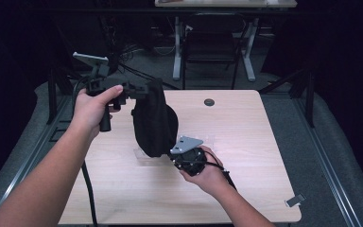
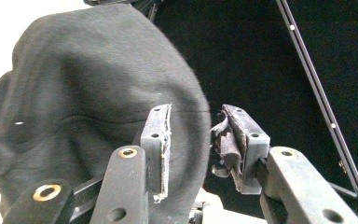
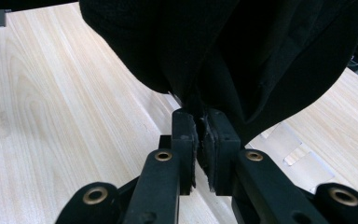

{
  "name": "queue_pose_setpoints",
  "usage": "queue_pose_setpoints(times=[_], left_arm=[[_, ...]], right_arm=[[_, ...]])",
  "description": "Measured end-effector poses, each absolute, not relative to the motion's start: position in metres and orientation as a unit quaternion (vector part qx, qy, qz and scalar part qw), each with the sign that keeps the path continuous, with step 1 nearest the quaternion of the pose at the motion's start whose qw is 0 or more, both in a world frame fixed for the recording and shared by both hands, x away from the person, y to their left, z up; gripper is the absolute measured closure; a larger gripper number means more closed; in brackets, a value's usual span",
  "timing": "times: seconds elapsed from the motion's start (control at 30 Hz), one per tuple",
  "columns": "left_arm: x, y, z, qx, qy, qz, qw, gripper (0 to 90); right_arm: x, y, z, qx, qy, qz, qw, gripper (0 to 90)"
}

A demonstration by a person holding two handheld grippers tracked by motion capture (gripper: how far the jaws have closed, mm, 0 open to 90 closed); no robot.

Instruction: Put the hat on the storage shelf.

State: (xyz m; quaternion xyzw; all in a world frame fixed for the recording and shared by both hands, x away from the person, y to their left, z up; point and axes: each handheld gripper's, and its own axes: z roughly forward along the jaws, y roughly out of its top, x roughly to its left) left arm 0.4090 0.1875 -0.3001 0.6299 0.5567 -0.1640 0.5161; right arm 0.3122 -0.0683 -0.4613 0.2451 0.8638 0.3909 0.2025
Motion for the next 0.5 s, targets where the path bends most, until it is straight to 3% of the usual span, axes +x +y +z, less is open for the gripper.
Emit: queue_pose_setpoints(times=[0.5], left_arm=[[0.410, 0.206, -0.308, 0.633, 0.570, -0.148, 0.503, 63.0]], right_arm=[[0.310, -0.081, -0.465, 0.269, 0.855, 0.397, 0.197, 84.4]])
